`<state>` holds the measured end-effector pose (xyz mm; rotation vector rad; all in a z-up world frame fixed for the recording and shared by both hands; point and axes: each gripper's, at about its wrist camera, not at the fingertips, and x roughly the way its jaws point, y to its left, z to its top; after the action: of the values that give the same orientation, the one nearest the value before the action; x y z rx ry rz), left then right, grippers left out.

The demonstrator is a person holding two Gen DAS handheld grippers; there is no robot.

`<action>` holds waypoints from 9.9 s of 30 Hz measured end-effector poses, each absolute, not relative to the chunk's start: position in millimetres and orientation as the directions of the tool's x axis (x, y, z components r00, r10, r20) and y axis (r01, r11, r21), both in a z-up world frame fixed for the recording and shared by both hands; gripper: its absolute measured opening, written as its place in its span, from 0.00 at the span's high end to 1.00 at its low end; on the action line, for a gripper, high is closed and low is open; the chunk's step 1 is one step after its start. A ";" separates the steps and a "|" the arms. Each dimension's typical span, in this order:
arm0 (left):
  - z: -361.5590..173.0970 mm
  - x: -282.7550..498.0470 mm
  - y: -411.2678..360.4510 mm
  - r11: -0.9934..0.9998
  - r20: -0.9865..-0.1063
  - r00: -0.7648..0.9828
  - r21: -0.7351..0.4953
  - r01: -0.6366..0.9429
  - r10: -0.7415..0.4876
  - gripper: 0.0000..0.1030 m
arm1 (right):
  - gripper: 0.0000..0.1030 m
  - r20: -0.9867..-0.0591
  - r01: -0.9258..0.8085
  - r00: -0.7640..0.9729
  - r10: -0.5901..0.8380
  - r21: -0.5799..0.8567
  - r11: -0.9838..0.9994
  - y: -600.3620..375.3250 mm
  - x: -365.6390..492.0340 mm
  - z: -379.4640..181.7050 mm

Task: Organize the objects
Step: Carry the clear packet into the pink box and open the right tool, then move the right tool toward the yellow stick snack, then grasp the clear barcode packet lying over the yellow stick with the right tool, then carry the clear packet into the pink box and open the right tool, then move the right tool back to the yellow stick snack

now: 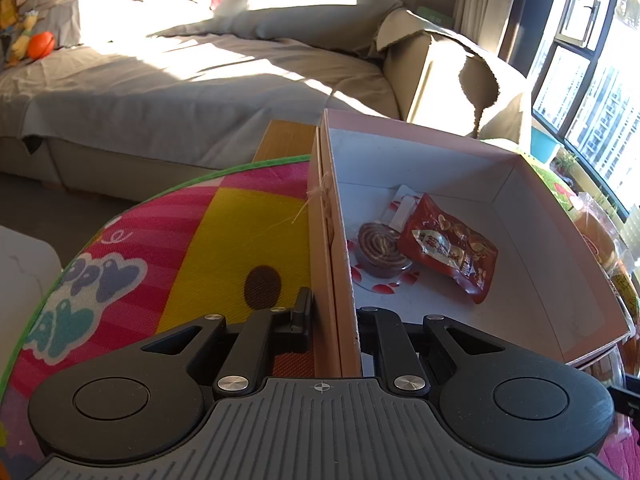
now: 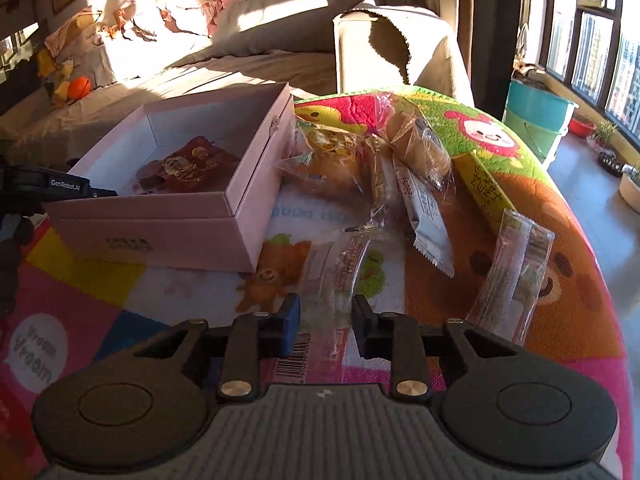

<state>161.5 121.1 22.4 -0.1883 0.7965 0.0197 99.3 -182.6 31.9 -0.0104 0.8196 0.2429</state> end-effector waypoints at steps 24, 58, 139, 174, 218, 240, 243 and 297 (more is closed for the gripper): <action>35.0 156.0 111.6 0.993 -0.690 0.724 -0.085 -0.079 -0.002 0.88 | 0.47 -0.711 -0.189 0.683 0.168 0.051 0.981 -164.5 95.8 21.8; 29.7 152.8 115.1 0.995 -0.690 0.723 -0.093 -0.047 -0.030 0.87 | 0.67 -0.376 -0.467 0.798 0.470 0.106 0.878 -102.2 91.2 202.6; 27.1 150.4 116.9 0.994 -0.697 0.716 -0.096 -0.049 -0.032 0.87 | 0.57 -0.589 -0.012 0.808 0.016 0.011 1.000 -251.7 142.9 67.6; 26.8 148.0 120.0 0.992 -0.697 0.716 -0.111 -0.055 -0.038 0.86 | 0.65 -0.706 -0.128 0.706 0.063 -0.039 0.991 -225.3 46.2 57.9; 25.6 145.5 117.8 0.992 -0.699 0.714 -0.110 -0.057 -0.037 0.86 | 0.63 -0.753 -0.228 0.635 0.174 0.032 0.973 -193.0 102.9 31.7; 27.0 145.5 117.5 0.993 -0.696 0.717 -0.104 -0.052 -0.035 0.86 | 0.66 -0.403 -0.455 0.781 0.477 0.156 0.877 -127.6 80.8 195.8; 27.0 145.7 117.0 0.993 -0.697 0.716 -0.105 -0.052 -0.036 0.86 | 0.66 -0.407 -0.474 0.769 0.493 0.154 0.867 -107.8 96.9 194.5; 27.5 147.4 116.9 0.992 -0.698 0.715 -0.111 -0.052 -0.041 0.86 | 0.23 -0.729 -0.049 0.682 0.055 0.029 0.998 -216.9 62.1 21.9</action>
<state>147.4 116.9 27.5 -0.1261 0.7751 0.0063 62.1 -216.9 21.9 0.0069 0.8183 0.0583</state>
